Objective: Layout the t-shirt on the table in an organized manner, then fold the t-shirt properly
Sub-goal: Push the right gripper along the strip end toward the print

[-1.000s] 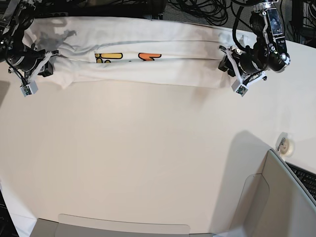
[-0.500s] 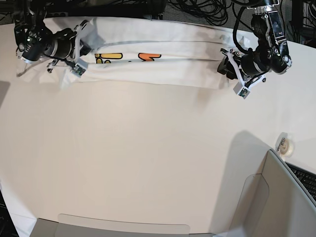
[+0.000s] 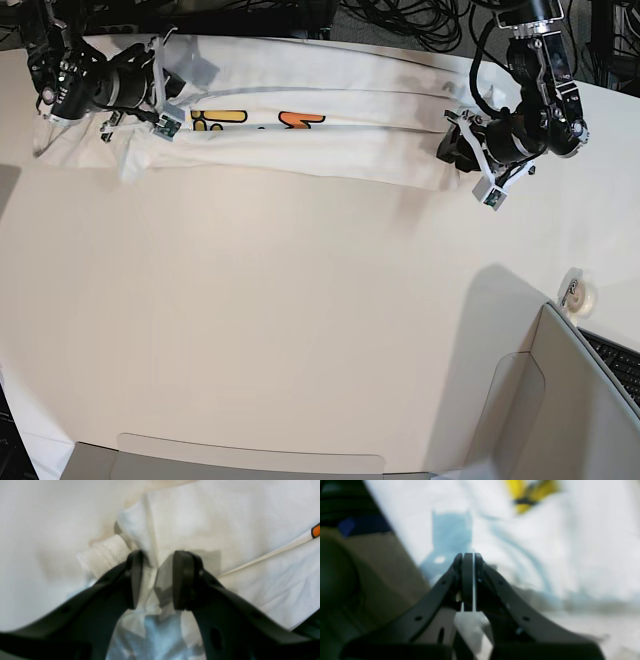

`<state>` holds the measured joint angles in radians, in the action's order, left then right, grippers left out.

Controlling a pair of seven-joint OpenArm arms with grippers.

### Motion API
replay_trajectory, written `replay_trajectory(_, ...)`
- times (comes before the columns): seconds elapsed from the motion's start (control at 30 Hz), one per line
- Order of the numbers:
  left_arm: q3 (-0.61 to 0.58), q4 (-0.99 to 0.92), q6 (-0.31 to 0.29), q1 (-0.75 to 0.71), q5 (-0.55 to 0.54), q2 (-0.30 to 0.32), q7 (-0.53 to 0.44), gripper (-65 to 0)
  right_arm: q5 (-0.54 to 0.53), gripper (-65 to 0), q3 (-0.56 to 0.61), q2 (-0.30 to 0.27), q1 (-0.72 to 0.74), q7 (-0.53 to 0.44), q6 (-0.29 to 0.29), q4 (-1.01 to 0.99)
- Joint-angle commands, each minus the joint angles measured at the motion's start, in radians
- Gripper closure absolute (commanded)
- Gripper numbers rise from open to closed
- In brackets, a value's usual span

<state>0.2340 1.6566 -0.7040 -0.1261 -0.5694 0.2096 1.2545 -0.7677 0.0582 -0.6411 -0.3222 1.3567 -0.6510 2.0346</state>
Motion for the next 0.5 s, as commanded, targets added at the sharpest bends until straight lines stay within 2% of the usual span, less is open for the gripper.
replay_trajectory(0.0,-0.002,-0.006,0.006,-0.005,0.039,-0.003,0.043,-21.1,-0.028,0.0,-0.048,-0.009,0.005,-0.023,-0.002,0.018)
replay_trajectory(0.13,-0.006,-0.006,0.006,-0.005,0.041,-0.003,0.043,-21.1,-0.186,0.0,-0.277,0.048,0.004,-0.087,-0.002,0.016)
replay_trajectory(0.2,-0.006,-0.006,0.006,-0.005,0.041,-0.005,0.043,-21.1,-0.250,0.0,-0.430,0.111,0.005,-0.096,-0.002,0.011)
replay_trajectory(0.27,-0.008,-0.006,0.006,-0.005,0.041,-0.008,0.043,-21.1,-0.261,0.0,-0.578,0.191,0.010,-0.095,0.001,0.007)
replay_trajectory(0.37,-0.008,-0.006,0.006,-0.004,0.041,-0.008,0.043,-21.1,-0.178,0.0,-0.752,0.332,0.061,-0.090,0.009,-0.058)
replay_trajectory(0.47,-0.008,-0.006,0.006,-0.004,0.041,-0.008,0.043,-21.1,-0.002,0.0,-0.795,0.393,0.108,-0.090,0.099,-0.137)
